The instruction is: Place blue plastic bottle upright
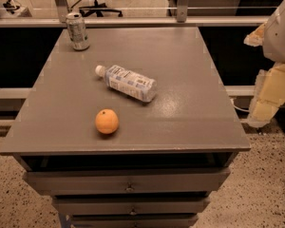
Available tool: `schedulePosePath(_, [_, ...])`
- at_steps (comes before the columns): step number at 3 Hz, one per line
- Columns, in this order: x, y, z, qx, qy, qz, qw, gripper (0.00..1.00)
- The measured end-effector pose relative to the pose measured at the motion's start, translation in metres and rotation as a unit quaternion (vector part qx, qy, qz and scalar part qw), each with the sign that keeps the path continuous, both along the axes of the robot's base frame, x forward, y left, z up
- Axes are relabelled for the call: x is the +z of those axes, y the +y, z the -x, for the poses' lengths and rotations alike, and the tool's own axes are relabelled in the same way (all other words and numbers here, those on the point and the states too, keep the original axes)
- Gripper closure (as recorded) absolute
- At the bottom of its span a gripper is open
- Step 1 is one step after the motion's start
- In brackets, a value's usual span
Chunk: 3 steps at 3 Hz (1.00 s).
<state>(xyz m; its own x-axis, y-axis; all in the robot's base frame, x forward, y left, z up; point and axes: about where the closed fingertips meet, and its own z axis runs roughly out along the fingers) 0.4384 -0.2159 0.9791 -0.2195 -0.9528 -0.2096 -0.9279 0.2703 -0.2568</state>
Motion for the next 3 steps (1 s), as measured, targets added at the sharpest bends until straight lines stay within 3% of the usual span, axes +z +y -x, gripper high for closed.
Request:
schedulePosePath(1, [0.000,0.000,0.000,0.000,0.000,0.000,1.0000,0.00])
schedulePosePath(2, [0.005,0.029,-0.022,0.006,-0.012,-0.024,0.9996,0.00])
schedulePosePath(3, [0.001,0.082,-0.062,-0.002,-0.012,-0.066,0.9977,0.00])
